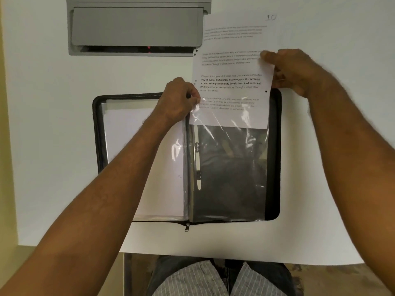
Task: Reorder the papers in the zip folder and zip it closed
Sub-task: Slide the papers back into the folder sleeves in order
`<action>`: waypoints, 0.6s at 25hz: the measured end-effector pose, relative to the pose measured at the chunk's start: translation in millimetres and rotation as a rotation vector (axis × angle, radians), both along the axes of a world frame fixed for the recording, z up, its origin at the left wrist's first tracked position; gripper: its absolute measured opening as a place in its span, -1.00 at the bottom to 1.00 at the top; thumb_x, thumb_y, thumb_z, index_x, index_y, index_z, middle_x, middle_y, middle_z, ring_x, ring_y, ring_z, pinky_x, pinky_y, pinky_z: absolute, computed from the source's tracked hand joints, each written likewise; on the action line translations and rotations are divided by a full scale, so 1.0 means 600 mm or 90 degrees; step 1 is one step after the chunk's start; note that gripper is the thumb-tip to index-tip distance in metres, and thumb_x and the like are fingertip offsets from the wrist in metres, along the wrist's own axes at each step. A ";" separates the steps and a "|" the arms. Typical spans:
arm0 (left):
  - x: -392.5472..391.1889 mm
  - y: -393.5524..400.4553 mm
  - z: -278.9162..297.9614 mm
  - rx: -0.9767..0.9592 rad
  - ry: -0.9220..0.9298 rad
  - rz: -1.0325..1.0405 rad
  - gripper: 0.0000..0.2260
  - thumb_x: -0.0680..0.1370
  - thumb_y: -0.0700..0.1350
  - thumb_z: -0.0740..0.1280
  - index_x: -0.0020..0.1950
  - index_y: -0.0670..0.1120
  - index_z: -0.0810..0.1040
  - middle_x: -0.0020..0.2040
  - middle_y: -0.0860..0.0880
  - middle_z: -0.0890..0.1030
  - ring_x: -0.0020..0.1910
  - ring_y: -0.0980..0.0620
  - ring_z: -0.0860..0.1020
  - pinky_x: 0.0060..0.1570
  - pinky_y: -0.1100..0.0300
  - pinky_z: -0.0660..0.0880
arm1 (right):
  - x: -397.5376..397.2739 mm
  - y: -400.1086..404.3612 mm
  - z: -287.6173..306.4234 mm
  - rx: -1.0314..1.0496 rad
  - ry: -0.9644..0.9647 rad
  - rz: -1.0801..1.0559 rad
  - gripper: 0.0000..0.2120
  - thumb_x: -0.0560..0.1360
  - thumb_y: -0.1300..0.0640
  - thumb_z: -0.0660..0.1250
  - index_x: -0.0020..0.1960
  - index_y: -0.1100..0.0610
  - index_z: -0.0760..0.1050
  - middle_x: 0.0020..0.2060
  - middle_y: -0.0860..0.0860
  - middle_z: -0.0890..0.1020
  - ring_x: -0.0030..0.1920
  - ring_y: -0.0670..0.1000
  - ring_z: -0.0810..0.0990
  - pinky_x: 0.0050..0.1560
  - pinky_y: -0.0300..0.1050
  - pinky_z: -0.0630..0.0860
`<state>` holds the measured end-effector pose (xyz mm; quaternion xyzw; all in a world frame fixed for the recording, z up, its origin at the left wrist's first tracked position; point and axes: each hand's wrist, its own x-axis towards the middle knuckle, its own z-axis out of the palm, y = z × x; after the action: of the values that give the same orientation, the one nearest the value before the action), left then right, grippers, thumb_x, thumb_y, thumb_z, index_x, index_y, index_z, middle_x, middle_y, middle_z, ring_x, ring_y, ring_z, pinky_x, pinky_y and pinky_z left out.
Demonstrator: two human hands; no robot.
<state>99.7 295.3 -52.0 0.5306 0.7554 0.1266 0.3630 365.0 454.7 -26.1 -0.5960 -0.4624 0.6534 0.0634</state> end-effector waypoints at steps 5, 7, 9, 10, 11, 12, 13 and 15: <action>0.004 -0.004 -0.006 0.051 -0.004 0.004 -0.95 0.55 -0.17 0.47 -0.09 -0.08 0.73 -0.02 -0.05 0.64 -0.04 0.04 0.59 0.08 0.11 0.59 | 0.010 -0.008 -0.011 0.014 -0.059 0.113 -0.77 0.57 0.08 0.47 0.14 0.20 0.61 -0.01 0.05 0.74 -0.14 -0.09 0.75 -0.23 -0.26 0.65; 0.008 -0.008 -0.004 0.055 0.004 0.020 -0.97 0.55 -0.15 0.47 -0.06 -0.07 0.70 0.07 -0.06 0.52 0.03 0.06 0.50 0.09 0.22 0.52 | 0.008 -0.003 -0.005 0.020 -0.041 0.090 -0.73 0.56 0.08 0.48 0.17 0.23 0.61 0.00 0.08 0.74 -0.12 -0.05 0.76 -0.21 -0.22 0.66; 0.014 -0.010 0.000 0.056 0.011 0.033 -0.98 0.56 -0.15 0.46 -0.05 -0.09 0.68 0.10 -0.05 0.43 0.05 0.08 0.45 0.10 0.28 0.48 | 0.002 0.001 -0.004 0.046 -0.017 0.060 -0.80 0.57 0.07 0.47 0.09 0.18 0.62 0.04 0.08 0.74 -0.05 -0.01 0.76 -0.16 -0.18 0.67; 0.016 -0.009 0.002 0.051 0.008 0.046 -0.97 0.57 -0.16 0.45 -0.04 -0.10 0.68 0.10 -0.04 0.41 0.05 0.09 0.45 0.10 0.30 0.48 | 0.001 0.003 -0.004 0.048 -0.037 0.096 -0.82 0.57 0.08 0.48 0.07 0.17 0.63 0.05 0.08 0.74 -0.05 -0.02 0.75 -0.14 -0.18 0.67; 0.018 -0.008 0.005 0.038 0.004 0.061 -0.96 0.57 -0.17 0.44 -0.04 -0.11 0.67 0.11 -0.04 0.39 0.06 0.09 0.44 0.08 0.35 0.46 | 0.001 0.004 -0.002 0.032 -0.074 0.162 -0.81 0.55 0.08 0.49 0.09 0.17 0.64 0.04 0.07 0.74 -0.05 -0.02 0.74 -0.13 -0.17 0.67; 0.021 -0.006 0.008 0.026 0.002 0.071 -0.96 0.58 -0.16 0.43 -0.04 -0.11 0.67 0.12 -0.03 0.38 0.06 0.10 0.44 0.04 0.41 0.43 | 0.005 0.005 0.000 0.011 -0.111 0.228 -0.78 0.53 0.08 0.51 0.11 0.17 0.65 0.02 0.06 0.74 -0.06 -0.02 0.71 -0.10 -0.16 0.65; 0.023 -0.005 0.010 0.018 0.004 0.075 -0.95 0.59 -0.16 0.42 -0.03 -0.11 0.66 0.12 -0.03 0.38 0.07 0.10 0.44 0.00 0.46 0.39 | 0.006 0.004 0.003 -0.004 -0.134 0.262 -0.78 0.52 0.07 0.52 0.11 0.14 0.65 -0.01 0.05 0.74 -0.06 -0.01 0.69 -0.07 -0.16 0.63; 0.025 -0.005 0.011 0.017 0.009 0.076 -0.94 0.59 -0.16 0.41 -0.02 -0.11 0.66 0.11 -0.02 0.38 0.08 0.09 0.44 0.02 0.43 0.42 | 0.002 -0.001 0.009 0.027 -0.101 0.213 -0.77 0.55 0.03 0.50 0.14 0.12 0.65 -0.03 0.00 0.73 -0.09 -0.05 0.68 -0.10 -0.20 0.61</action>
<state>114.7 292.5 -45.6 0.4900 0.7866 0.1543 0.3426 366.3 453.8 -21.0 -0.5588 -0.5723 0.5960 -0.0699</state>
